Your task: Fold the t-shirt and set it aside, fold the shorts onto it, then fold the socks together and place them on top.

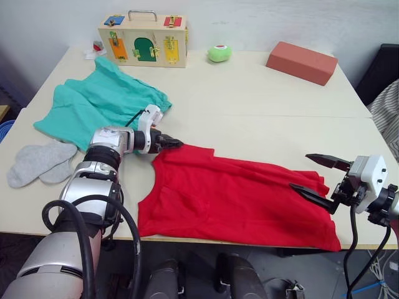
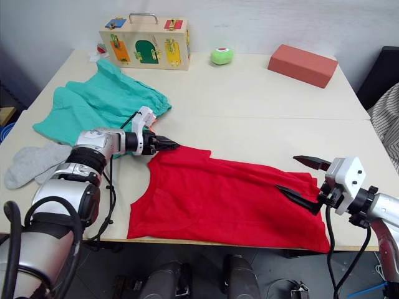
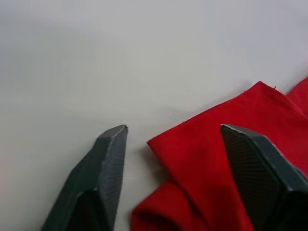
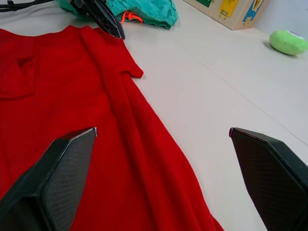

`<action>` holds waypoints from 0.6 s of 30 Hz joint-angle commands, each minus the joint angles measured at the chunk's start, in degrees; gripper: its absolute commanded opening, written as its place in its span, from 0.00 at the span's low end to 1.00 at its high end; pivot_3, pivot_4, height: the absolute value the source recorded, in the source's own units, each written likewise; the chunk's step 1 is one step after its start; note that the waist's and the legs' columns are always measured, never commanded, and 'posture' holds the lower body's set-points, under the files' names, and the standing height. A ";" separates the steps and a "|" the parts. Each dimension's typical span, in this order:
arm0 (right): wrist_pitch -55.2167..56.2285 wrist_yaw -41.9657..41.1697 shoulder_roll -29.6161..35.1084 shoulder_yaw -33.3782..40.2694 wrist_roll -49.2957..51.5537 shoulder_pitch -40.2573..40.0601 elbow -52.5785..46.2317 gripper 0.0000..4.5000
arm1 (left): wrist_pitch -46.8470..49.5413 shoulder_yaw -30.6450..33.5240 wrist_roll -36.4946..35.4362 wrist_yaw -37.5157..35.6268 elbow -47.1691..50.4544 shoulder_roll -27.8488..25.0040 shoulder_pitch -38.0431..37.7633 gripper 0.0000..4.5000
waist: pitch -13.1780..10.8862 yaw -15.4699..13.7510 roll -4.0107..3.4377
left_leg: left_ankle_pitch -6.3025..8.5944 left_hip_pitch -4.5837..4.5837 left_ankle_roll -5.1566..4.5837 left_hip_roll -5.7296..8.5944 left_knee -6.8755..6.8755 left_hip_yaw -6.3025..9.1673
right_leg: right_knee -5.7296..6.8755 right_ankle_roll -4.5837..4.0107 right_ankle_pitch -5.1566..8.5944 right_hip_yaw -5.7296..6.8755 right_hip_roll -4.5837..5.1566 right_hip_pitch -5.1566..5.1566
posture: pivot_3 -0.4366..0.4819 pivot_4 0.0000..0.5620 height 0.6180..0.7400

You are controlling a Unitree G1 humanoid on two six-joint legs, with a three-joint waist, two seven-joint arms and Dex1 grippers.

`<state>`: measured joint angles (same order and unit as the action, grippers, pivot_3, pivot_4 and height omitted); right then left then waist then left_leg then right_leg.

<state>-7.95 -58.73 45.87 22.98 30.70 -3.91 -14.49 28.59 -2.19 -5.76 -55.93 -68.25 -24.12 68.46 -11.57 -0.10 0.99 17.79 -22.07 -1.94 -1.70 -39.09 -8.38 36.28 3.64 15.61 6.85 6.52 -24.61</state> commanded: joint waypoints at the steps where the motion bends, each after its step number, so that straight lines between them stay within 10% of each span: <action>1: 0.48 0.39 -0.55 2.01 1.26 -0.47 -1.58 1.00 | 0.04 0.00 1.00 -1.56 -0.08 0.37 0.35 0.36 | 0.00 0.00 0.00 | 0.00 0.00 -0.01 0.01 0.00 0.00 | 0.00 0.00 0.00 0.00 0.00 0.00 | 0.48 0.27 1.00; 6: 0.72 0.39 -0.69 1.76 1.16 0.06 -0.74 1.00 | -2.03 1.20 0.98 -2.07 0.39 0.30 0.15 0.01 | 0.00 0.07 0.00 | 0.00 -0.02 -0.01 0.00 0.00 0.00 | -0.02 0.01 -0.01 0.00 -0.01 -0.01 | 0.48 0.27 1.00; 18: 0.83 -0.26 -0.63 1.69 0.99 -0.70 0.34 1.00 | -31.33 4.77 -1.41 -19.18 6.18 -2.51 -7.78 0.00 | 0.00 0.21 0.00 | 0.01 -0.02 0.00 -0.03 0.00 -0.01 | -0.07 0.00 -0.01 0.00 0.02 -0.02 | 0.48 0.27 1.00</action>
<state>-7.66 -58.81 45.27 22.98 30.85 -4.29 -13.62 0.56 1.91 -6.40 -72.58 -63.89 -25.44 60.76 -11.57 0.11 0.99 17.80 -22.09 -1.94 -1.74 -39.09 -8.38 36.20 3.64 15.60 6.86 6.54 -24.63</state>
